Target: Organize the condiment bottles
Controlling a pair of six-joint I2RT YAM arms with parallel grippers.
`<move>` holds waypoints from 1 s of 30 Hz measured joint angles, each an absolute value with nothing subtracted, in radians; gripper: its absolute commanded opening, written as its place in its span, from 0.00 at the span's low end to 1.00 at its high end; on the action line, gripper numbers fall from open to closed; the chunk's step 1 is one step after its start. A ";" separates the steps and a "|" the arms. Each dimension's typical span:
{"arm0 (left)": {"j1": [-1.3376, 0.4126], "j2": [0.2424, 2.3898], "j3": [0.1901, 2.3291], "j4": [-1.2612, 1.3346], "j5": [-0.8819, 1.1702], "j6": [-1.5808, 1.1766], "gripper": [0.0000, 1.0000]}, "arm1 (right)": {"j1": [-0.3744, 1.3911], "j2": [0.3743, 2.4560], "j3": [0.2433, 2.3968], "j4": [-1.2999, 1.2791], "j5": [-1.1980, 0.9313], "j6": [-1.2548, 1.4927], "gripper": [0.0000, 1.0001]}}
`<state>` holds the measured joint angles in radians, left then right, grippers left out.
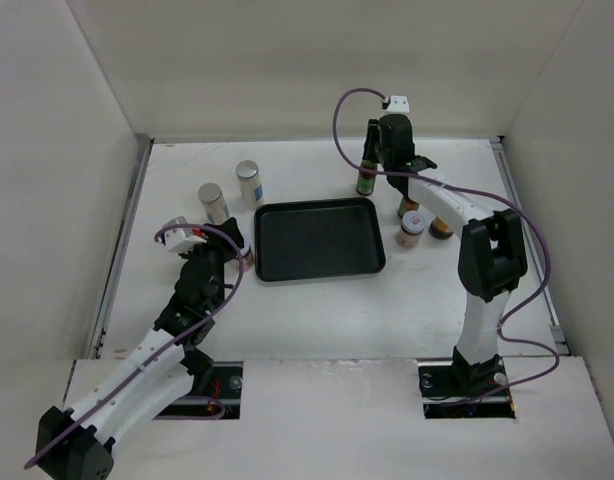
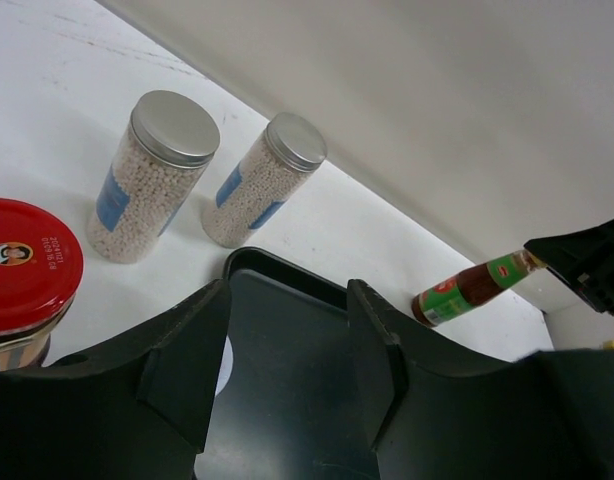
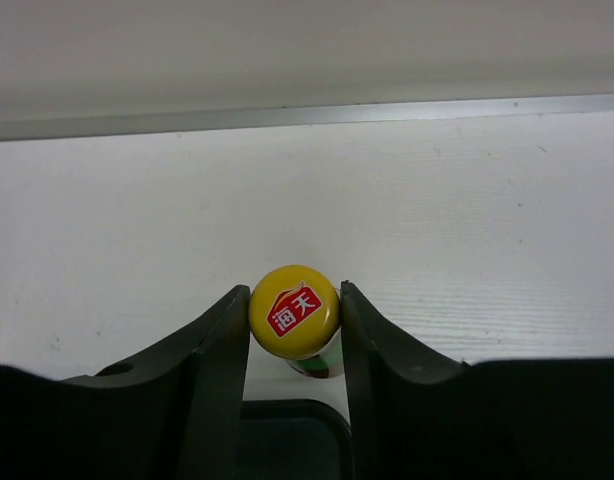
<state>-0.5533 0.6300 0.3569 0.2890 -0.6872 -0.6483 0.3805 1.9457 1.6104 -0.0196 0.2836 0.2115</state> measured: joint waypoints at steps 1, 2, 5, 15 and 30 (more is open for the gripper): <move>-0.549 0.630 0.356 0.292 -0.679 -0.652 0.49 | 0.380 1.946 1.611 -0.020 0.284 0.214 0.34; -0.546 0.629 0.354 0.295 -0.672 -0.655 0.49 | 0.379 1.946 1.611 -0.020 0.284 0.214 0.33; -0.542 0.628 0.351 0.302 -0.660 -0.660 0.50 | 0.379 1.946 1.611 -0.019 0.284 0.213 0.33; -0.535 0.624 0.344 0.304 -0.624 -0.666 0.50 | 0.381 1.947 1.611 0.012 0.321 0.177 0.62; -0.491 0.624 0.341 0.303 -0.580 -0.689 0.51 | 0.389 1.996 1.621 0.026 0.335 0.147 0.36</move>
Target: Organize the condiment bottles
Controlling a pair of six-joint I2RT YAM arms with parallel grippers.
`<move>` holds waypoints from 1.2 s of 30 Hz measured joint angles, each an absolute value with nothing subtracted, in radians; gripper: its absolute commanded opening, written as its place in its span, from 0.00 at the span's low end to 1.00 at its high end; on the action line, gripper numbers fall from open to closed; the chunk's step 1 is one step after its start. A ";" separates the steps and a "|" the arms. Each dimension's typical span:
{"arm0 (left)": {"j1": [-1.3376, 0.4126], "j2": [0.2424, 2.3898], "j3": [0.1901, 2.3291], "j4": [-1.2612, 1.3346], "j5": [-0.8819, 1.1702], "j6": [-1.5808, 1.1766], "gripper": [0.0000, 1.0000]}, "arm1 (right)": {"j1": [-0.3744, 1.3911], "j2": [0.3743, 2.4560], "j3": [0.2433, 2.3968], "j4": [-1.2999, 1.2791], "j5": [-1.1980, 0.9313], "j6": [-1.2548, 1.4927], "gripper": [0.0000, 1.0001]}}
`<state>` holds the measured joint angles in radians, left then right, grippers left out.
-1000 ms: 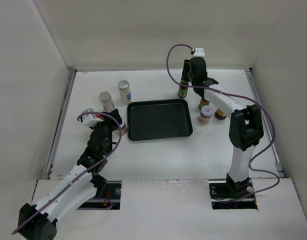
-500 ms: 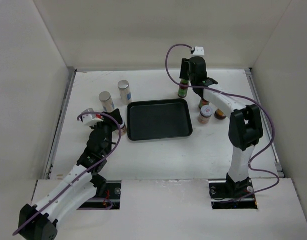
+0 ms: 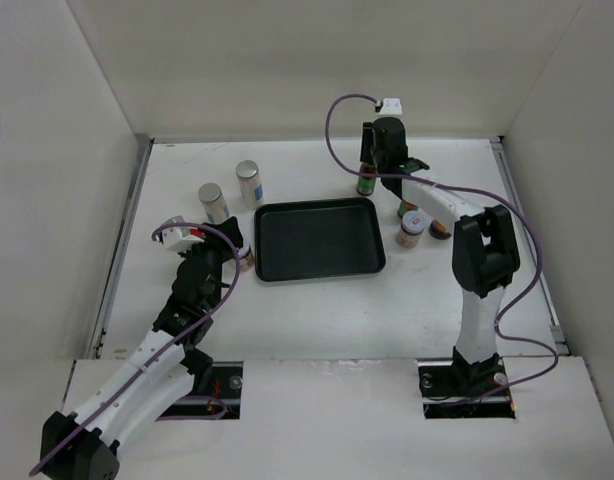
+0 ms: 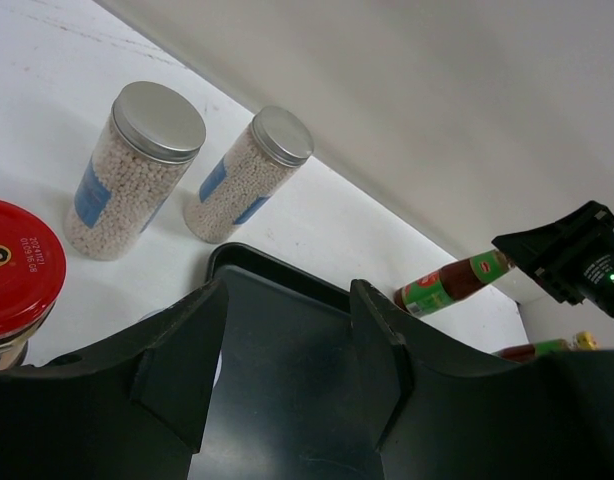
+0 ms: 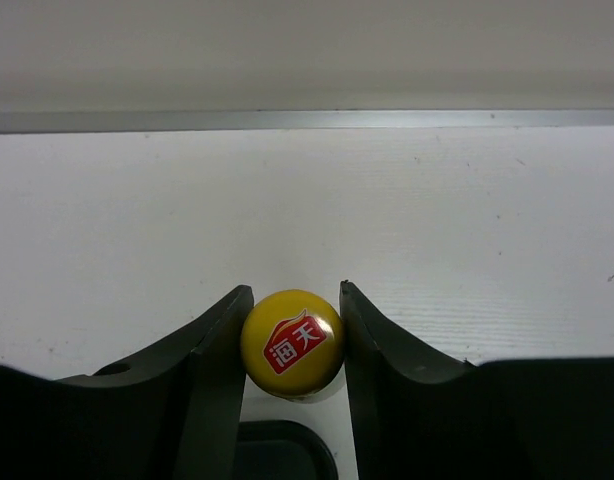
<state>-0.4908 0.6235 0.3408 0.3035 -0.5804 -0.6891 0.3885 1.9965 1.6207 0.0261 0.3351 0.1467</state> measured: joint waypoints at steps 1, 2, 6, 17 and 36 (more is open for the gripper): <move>-0.490 0.623 0.341 0.304 -0.577 -0.690 0.51 | 0.392 1.996 1.621 0.028 0.338 0.142 0.34; -0.488 0.623 0.340 0.304 -0.574 -0.690 0.51 | 0.395 1.996 1.620 0.031 0.342 0.138 0.33; -0.485 0.624 0.340 0.304 -0.567 -0.691 0.52 | 0.413 1.974 1.574 0.079 0.372 0.116 0.33; -0.475 0.623 0.306 0.349 -0.526 -0.693 0.54 | 0.508 1.755 1.456 0.125 0.425 0.044 0.33; -0.471 0.627 0.299 0.384 -0.490 -0.693 0.55 | 0.668 1.773 1.322 0.209 0.411 0.124 0.35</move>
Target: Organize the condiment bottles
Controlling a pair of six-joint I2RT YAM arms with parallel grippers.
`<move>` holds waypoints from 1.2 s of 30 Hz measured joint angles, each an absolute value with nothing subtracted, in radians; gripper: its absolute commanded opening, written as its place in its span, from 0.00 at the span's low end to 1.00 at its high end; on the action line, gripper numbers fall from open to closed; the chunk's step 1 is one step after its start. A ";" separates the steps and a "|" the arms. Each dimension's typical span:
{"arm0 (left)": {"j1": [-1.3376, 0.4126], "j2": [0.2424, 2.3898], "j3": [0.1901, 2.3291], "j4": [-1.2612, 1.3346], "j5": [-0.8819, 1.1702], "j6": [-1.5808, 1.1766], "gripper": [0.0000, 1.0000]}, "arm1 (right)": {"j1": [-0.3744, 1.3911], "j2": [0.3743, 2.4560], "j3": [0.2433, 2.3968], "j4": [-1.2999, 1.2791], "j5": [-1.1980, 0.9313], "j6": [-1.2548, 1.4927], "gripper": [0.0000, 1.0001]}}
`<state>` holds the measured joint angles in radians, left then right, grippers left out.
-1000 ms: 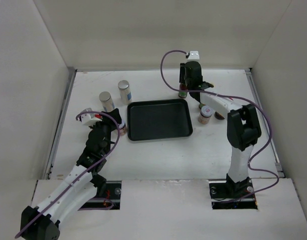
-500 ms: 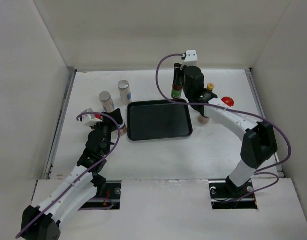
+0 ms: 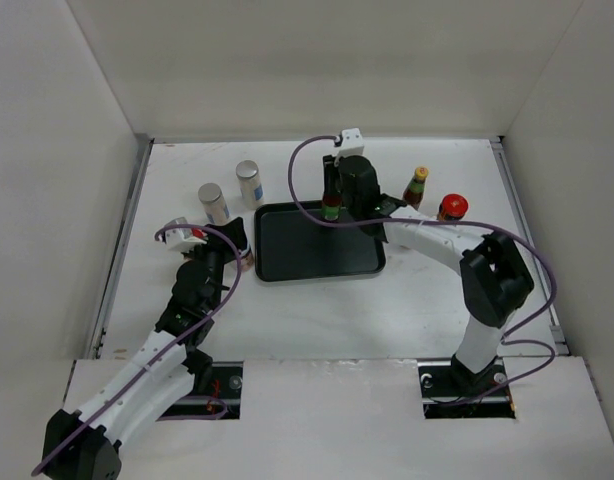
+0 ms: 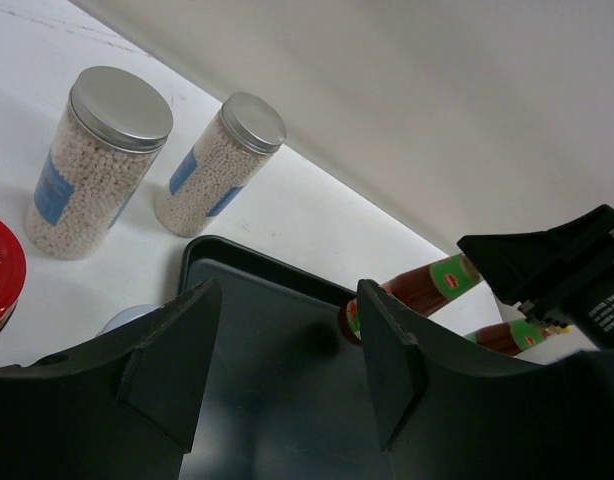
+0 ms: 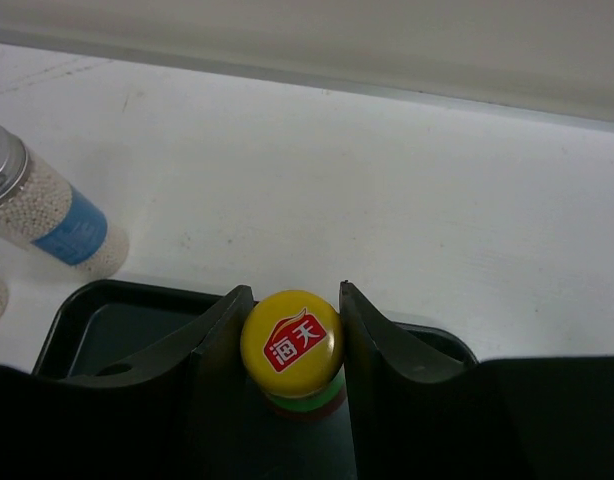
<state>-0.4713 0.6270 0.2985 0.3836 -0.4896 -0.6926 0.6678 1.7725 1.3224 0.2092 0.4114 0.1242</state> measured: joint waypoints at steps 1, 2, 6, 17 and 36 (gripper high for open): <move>-0.471 0.630 0.297 0.388 -0.488 -0.693 0.55 | 0.673 1.780 1.322 0.212 0.411 0.125 0.36; -0.471 0.632 0.296 0.390 -0.487 -0.693 0.56 | 0.678 1.787 1.322 0.215 0.411 0.125 0.38; -0.471 0.633 0.293 0.395 -0.484 -0.693 0.56 | 0.702 1.803 1.299 0.247 0.413 0.123 0.48; -0.465 0.647 0.292 0.416 -0.477 -0.693 0.57 | 0.721 1.771 1.231 0.376 0.417 0.123 0.94; -0.463 0.670 0.292 0.435 -0.457 -0.693 0.57 | 0.332 1.555 1.083 0.290 0.532 0.229 0.85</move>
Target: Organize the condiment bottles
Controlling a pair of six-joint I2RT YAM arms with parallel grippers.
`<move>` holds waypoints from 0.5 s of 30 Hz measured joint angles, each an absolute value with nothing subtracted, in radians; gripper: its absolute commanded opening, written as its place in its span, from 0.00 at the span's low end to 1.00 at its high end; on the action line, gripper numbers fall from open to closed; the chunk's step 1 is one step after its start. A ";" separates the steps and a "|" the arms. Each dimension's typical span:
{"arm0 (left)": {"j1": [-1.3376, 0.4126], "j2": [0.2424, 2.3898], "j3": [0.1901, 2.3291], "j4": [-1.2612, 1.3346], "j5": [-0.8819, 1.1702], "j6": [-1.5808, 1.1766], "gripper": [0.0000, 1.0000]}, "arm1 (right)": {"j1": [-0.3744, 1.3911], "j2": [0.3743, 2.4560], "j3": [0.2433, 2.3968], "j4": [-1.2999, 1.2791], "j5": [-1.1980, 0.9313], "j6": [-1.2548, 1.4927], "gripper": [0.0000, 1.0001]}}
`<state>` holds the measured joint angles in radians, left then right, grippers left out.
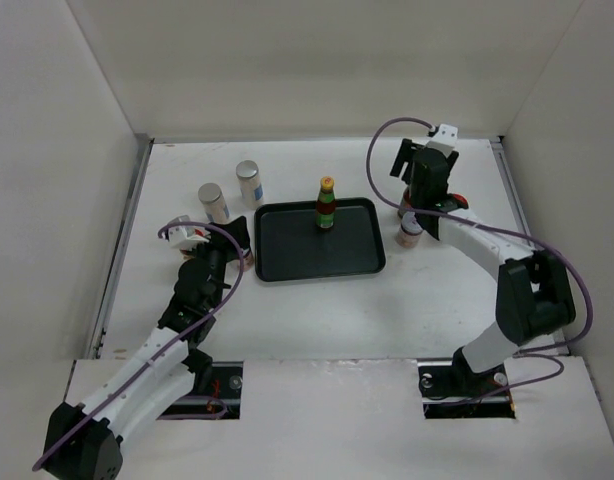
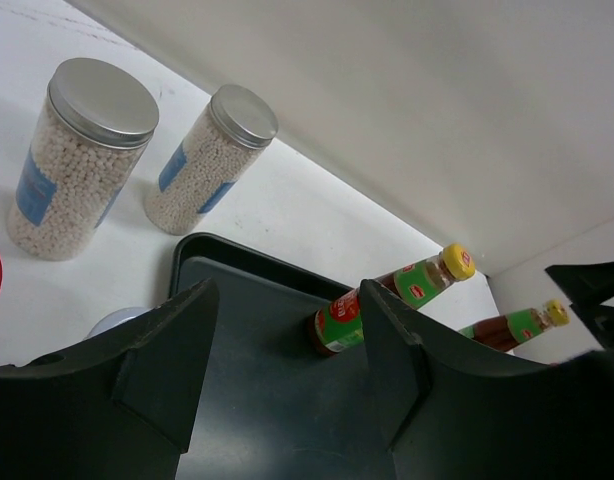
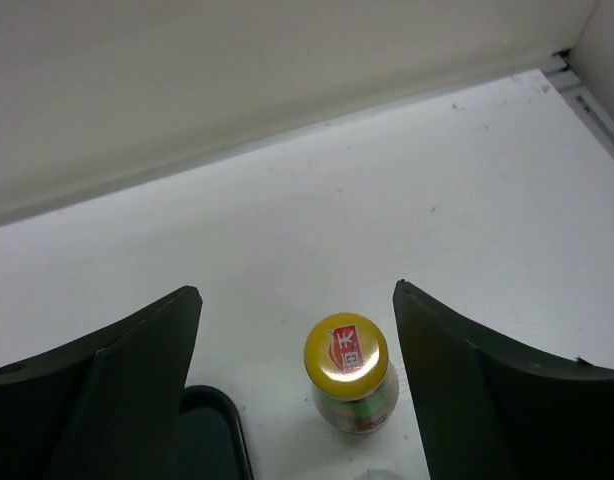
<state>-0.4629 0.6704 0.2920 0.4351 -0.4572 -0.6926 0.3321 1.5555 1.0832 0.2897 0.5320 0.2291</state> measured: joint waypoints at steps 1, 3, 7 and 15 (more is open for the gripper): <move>-0.463 0.674 0.292 0.437 -0.456 -0.693 0.57 | 0.328 1.575 1.087 0.278 0.535 0.229 0.84; -0.463 0.677 0.292 0.439 -0.455 -0.693 0.57 | 0.323 1.607 1.088 0.252 0.535 0.230 0.80; -0.463 0.677 0.291 0.439 -0.454 -0.693 0.57 | 0.315 1.647 1.089 0.214 0.536 0.237 0.69; -0.463 0.679 0.287 0.448 -0.450 -0.693 0.57 | 0.301 1.650 1.087 0.219 0.553 0.252 0.35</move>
<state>-0.4629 0.6788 0.2867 0.4484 -0.4503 -0.6926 0.3012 1.6501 1.0866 0.2188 0.5526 0.2520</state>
